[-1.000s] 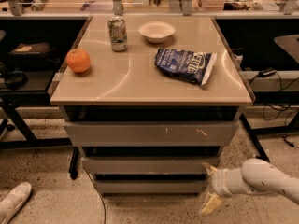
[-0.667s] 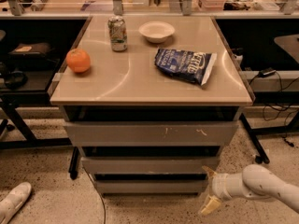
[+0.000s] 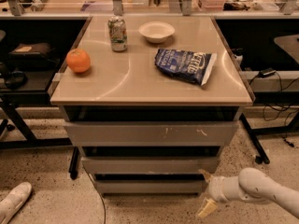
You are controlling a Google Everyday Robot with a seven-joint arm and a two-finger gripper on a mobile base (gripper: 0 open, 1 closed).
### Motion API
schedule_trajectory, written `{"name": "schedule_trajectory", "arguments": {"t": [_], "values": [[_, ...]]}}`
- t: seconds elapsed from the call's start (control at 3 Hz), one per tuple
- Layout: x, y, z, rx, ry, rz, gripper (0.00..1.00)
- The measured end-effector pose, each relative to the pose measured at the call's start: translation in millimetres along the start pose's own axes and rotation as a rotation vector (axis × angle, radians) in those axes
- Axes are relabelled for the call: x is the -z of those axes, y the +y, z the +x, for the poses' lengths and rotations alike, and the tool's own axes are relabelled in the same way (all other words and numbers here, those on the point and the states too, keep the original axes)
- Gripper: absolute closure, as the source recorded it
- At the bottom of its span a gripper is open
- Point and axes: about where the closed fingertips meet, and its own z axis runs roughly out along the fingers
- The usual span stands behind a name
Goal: Open bottom drawer
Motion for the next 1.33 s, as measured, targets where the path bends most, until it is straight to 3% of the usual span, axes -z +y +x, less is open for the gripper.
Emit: {"name": "schedule_trajectory", "arguments": {"t": [0.33,0.67,1.0,1.33], "values": [[-18,13,12,0.023,-0.004,-0.012,0.0],[-60,40,50,0.03,-0.049,-0.047,0.0],[-107,34,97,0.008,-0.116,-0.032,0.0],[-113,32,97,0.01,-0.113,-0.029,0.0]]}}
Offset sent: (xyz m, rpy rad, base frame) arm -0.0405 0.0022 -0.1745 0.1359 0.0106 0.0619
